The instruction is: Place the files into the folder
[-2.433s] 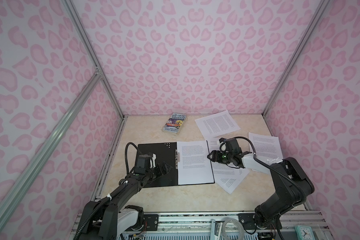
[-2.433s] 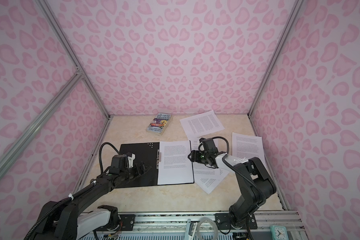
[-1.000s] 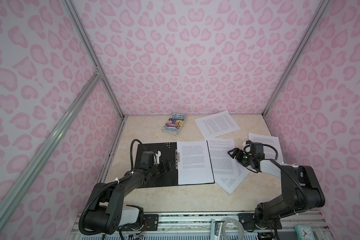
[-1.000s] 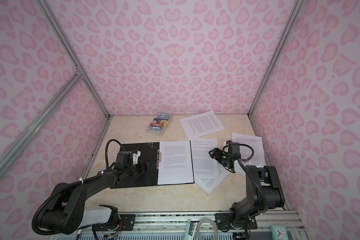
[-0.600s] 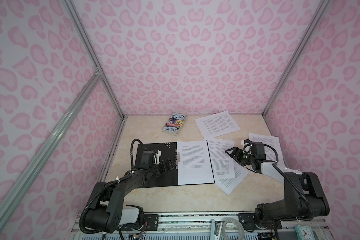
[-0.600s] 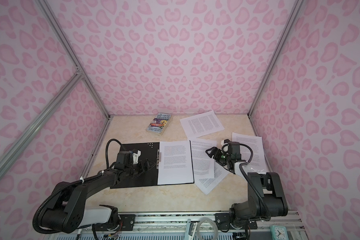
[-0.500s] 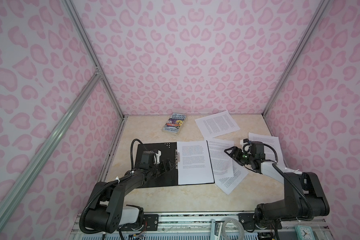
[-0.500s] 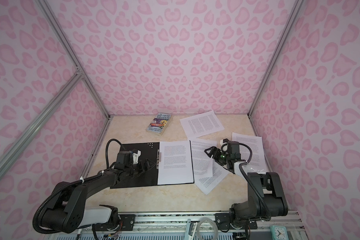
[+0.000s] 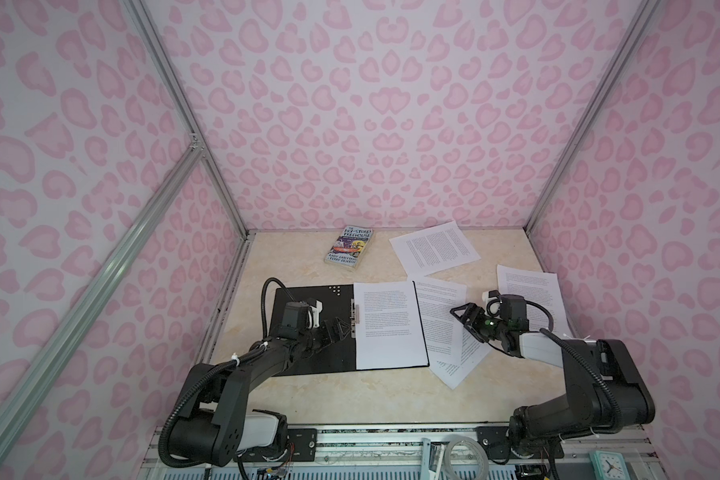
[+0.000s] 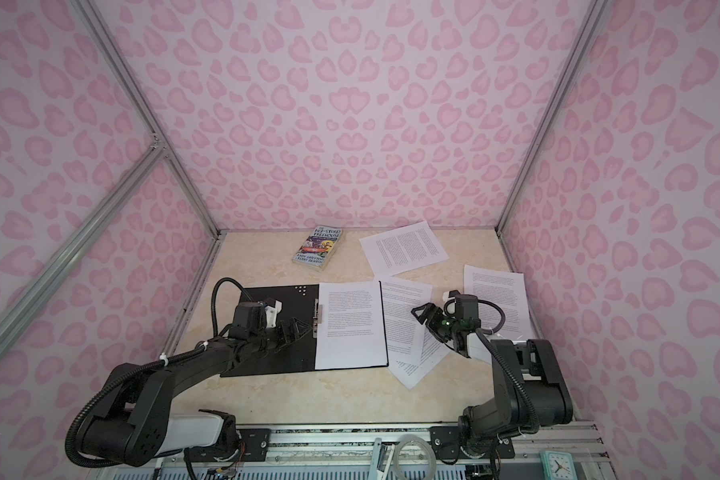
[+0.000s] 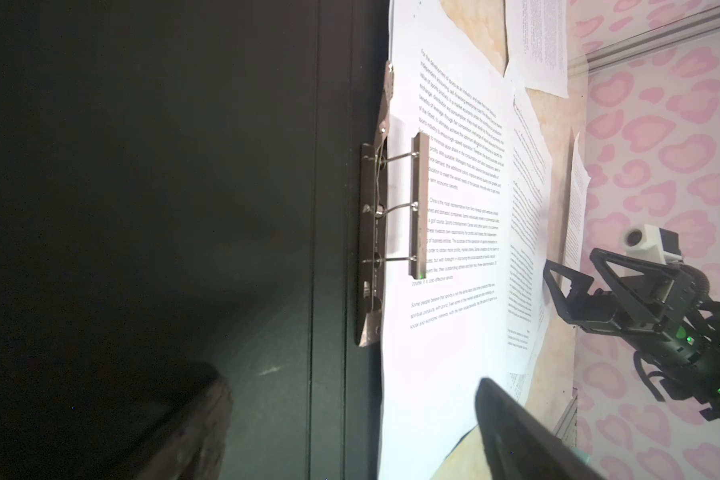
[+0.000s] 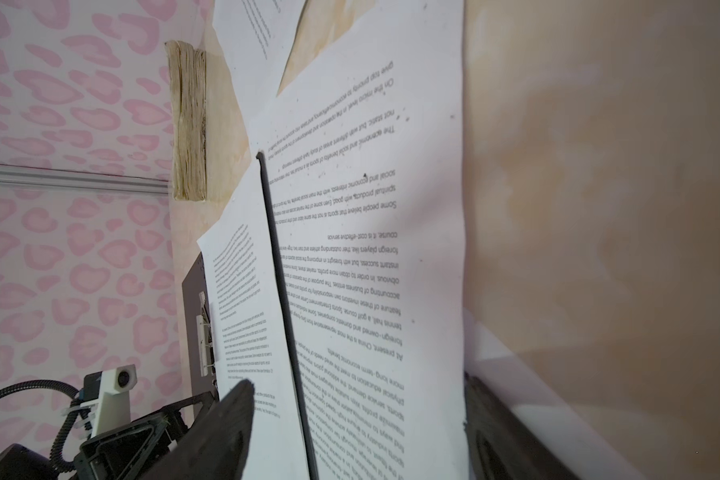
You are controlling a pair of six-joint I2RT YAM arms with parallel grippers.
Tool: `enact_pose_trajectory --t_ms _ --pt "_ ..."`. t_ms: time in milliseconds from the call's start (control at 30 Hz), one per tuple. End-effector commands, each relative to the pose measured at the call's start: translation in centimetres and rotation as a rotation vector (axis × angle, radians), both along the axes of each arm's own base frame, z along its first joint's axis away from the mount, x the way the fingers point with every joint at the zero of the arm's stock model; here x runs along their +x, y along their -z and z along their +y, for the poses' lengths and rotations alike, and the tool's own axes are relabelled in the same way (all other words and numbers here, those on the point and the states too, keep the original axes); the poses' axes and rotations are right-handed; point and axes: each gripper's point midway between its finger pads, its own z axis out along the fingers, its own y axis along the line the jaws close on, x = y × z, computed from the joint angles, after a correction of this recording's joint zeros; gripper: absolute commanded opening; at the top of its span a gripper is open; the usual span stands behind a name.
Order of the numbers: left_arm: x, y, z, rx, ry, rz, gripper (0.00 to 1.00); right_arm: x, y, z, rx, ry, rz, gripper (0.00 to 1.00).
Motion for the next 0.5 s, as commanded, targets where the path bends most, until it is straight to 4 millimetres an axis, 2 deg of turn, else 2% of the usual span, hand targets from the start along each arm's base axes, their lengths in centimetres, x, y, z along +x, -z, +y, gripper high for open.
enact_pose_trajectory --t_ms 0,467 --pt "-2.0 2.4 1.3 0.068 -0.037 0.125 0.93 -0.2 -0.2 0.4 0.045 0.01 -0.002 0.78" --pt "-2.0 2.5 1.2 0.065 -0.033 0.13 0.93 -0.5 -3.7 2.2 0.096 -0.086 -0.156 0.7"
